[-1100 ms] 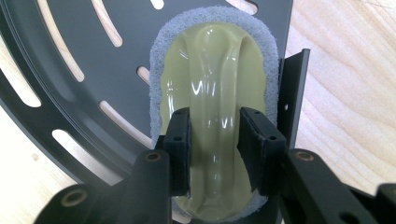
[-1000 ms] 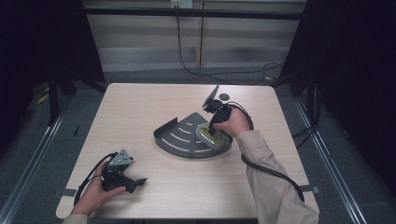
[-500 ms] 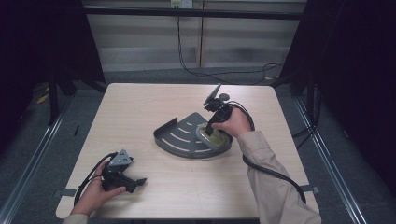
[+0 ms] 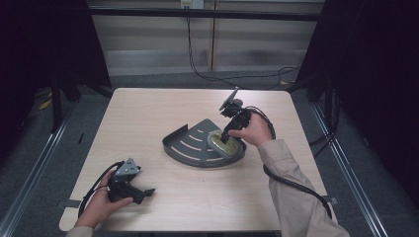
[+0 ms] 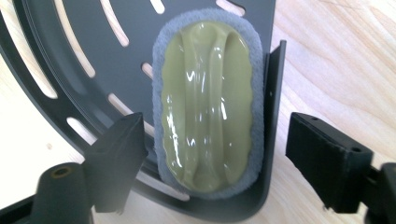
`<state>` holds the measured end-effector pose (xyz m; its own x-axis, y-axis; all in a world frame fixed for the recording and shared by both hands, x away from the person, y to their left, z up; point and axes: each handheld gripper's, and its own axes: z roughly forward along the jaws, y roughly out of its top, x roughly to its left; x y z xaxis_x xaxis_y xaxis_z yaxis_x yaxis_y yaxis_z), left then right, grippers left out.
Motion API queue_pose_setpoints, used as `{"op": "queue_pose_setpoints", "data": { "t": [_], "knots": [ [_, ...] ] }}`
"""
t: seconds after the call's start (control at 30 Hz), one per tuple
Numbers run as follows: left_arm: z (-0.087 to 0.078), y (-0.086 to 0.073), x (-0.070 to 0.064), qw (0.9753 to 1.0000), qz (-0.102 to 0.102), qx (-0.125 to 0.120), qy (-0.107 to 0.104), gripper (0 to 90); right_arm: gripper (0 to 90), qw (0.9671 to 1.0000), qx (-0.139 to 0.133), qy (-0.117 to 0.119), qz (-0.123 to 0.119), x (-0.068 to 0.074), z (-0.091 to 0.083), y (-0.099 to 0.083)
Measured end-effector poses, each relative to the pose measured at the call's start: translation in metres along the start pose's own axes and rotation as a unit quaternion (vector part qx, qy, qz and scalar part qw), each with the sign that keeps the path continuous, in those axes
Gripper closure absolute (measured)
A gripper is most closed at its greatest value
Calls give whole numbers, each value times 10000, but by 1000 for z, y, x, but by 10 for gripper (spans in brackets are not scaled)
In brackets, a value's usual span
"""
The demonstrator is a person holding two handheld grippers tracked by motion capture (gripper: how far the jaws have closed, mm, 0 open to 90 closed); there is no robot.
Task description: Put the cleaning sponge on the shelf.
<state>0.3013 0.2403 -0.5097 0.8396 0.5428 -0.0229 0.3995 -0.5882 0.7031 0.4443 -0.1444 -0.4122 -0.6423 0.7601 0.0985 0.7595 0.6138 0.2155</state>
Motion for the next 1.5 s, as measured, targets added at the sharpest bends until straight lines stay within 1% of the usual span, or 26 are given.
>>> {"op": "queue_pose_setpoints", "data": {
  "t": [0.07,0.17,0.27,0.4,0.43,0.6,0.67,0.73,0.8,0.83,0.87,0.93,1.03,1.07,1.17,1.23,1.37,1.5],
  "knots": [
    [0,0,0,10000,1,1,-3,0,181,10000,-43,7,-16,-1,-3,-3],
    [0,0,0,10000,0,0,-1,1,166,10000,-19,4,-55,0,-5,-9],
    [0,0,0,10000,-1,-1,-3,1,164,10000,-62,-29,-67,-1,-8,-14],
    [0,0,0,10000,-1,-7,-9,1,164,9999,-39,-29,-121,-2,-12,-22],
    [0,0,0,10000,0,-8,-11,1,168,9999,-53,-39,-78,-1,-13,-24],
    [0,0,0,10000,-5,-8,-15,1,163,9997,-117,6,-208,-1,-19,-35],
    [0,0,0,10000,-2,-8,-9,1,165,9997,-114,-19,-223,0,-21,-39],
    [0,0,0,10000,-1,-7,-10,1,164,9996,-109,-15,-261,0,-21,-44],
    [0,0,0,10000,0,-7,-8,1,164,9996,-121,21,-243,1,-22,-48],
    [0,0,0,10000,-1,-8,-8,1,163,9994,-118,4,-312,0,-22,-50],
    [0,0,0,10000,-2,-9,-9,1,164,9994,-121,14,-310,0,-23,-52],
    [0,0,0,10000,-3,-9,-11,1,164,9992,-148,15,-378,0,-24,-57],
    [0,0,0,10000,0,-6,-7,1,162,9992,-162,61,-362,1,-26,-63],
    [0,0,0,10000,0,-6,-8,0,161,9988,-167,54,-448,0,-26,-66],
    [0,0,0,10000,-3,-4,-5,1,163,9987,-110,14,-488,1,-25,-71],
    [0,0,0,10000,-11,7,-9,0,165,9987,-126,31,-496,1,-24,-73],
    [0,0,0,10000,-2,-7,-9,1,164,9978,-187,90,-624,5,-24,-85],
    [0,0,0,10000,-12,4,-8,1,165,9974,-227,109,-673,8,-23,-94]
  ]
}}
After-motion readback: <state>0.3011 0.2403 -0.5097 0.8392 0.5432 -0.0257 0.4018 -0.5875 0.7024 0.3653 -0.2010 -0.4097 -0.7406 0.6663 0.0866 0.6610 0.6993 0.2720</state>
